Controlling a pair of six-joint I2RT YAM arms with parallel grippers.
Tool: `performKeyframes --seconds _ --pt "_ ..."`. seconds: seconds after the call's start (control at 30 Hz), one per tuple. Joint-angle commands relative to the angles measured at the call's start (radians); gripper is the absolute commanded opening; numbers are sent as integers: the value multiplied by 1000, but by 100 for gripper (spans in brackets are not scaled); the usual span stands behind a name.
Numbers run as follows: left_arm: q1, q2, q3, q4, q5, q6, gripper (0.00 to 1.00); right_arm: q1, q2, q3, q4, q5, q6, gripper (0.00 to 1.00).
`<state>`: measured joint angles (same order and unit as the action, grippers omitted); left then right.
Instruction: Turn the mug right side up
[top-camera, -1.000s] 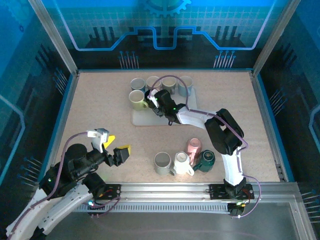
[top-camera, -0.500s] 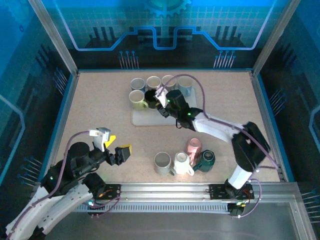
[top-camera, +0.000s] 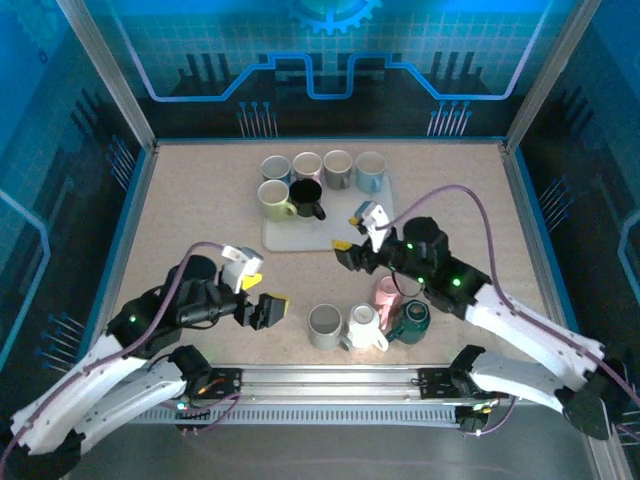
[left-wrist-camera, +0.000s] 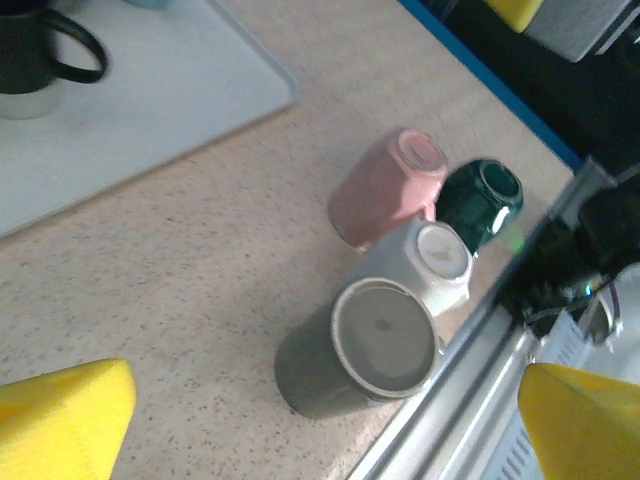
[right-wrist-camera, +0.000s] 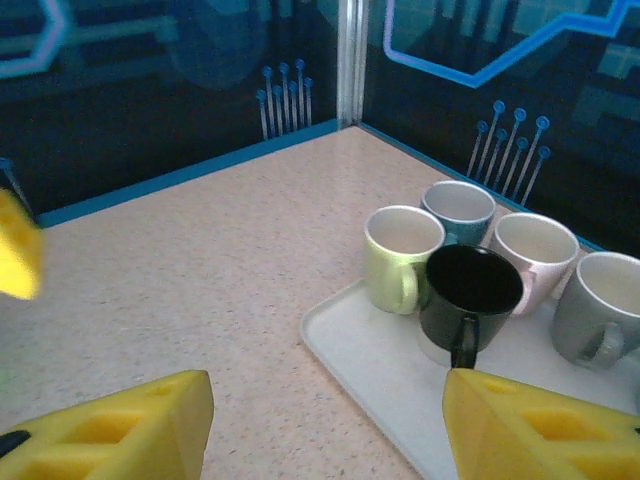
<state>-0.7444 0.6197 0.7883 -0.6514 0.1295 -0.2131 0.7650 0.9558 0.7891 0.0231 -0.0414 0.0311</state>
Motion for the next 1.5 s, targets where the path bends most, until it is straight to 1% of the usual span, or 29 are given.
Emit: performKeyframes --seconds 0.0,0.07,0.13,0.27,0.33,0.47,0.57,0.63,0.87,1.1,1.47 --pt "-93 101 91 -52 1 149 99 5 -90 -21 -27 -78 28 64" --pt "-158 186 144 -90 -35 213 99 5 -129 -18 -61 -93 29 64" --pt "-211 253 181 -120 -46 274 99 6 -154 -18 -93 -117 17 64" --pt "-295 317 190 -140 -59 471 99 6 -193 -17 -148 -176 -5 64" --pt "-301 319 172 -126 -63 598 99 6 -214 -20 -166 -205 -5 65" --pt "-303 349 140 -73 -143 786 99 6 -242 -32 -174 -241 6 65" --pt "-305 403 134 -77 -130 875 99 6 -257 -45 -169 -250 3 65" --pt "-308 445 136 -75 -120 907 99 6 -265 -48 -173 -250 0 65" --pt "-308 571 168 -50 -112 954 99 9 -272 -51 -166 -280 10 66" --pt "-307 657 187 -47 -75 953 99 12 -281 -57 -165 -288 11 66" --pt "-306 778 187 58 -73 940 99 18 -289 -74 -148 -298 21 67"
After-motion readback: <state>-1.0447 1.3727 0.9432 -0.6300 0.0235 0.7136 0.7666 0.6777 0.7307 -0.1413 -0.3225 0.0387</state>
